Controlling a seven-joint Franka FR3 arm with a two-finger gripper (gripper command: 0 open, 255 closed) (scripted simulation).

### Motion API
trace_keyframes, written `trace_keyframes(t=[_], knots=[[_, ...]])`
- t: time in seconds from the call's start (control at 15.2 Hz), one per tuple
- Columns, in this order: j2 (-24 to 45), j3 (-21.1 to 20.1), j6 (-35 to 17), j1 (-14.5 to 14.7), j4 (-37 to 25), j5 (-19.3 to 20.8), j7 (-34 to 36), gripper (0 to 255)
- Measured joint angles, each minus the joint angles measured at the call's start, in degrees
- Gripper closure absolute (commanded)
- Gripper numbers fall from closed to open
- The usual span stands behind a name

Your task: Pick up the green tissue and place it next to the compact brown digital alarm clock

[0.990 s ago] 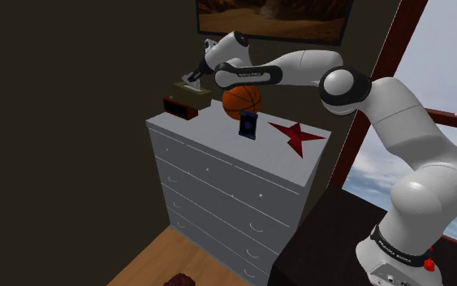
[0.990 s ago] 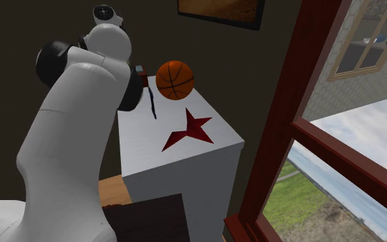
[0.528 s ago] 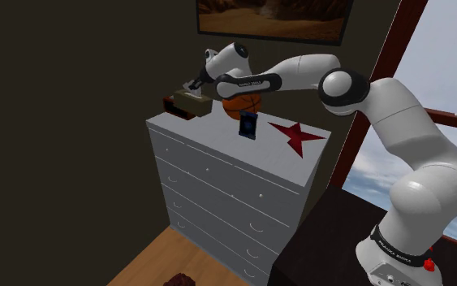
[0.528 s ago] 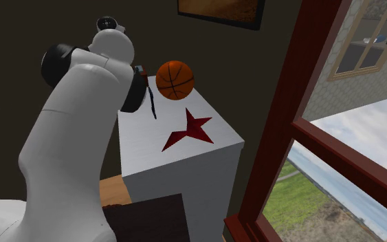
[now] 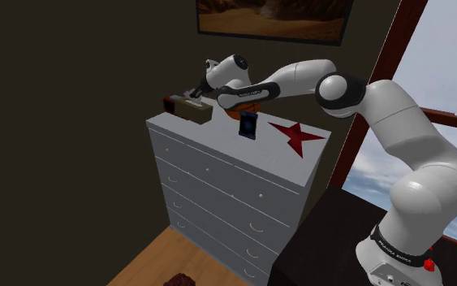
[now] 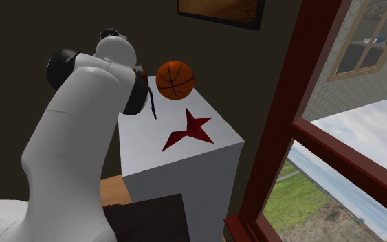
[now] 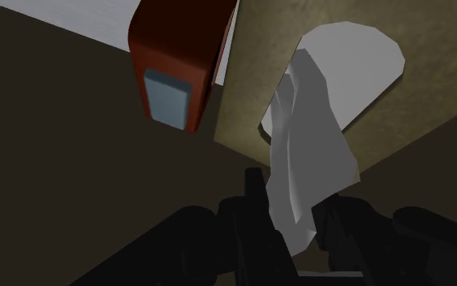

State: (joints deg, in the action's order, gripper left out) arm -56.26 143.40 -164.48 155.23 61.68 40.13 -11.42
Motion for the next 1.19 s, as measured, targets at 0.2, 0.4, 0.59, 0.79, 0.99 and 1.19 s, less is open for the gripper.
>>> trace_keyframes(t=[0.2,0.4,0.59,0.79,0.99,1.19], knots=[[-1.2,0.8,-1.2,0.4,-0.2,0.5,0.4,255],[-2.1,1.8,-2.7,0.8,0.2,1.0,1.1,255],[-2.8,2.9,-4.3,1.0,0.7,1.6,1.9,255],[-3.7,4.0,-5.7,1.5,0.9,2.1,2.7,255],[-5.5,4.5,-6.6,1.9,-0.2,2.6,2.8,255],[-5.5,4.7,-7.1,2.0,0.0,3.0,3.3,255]])
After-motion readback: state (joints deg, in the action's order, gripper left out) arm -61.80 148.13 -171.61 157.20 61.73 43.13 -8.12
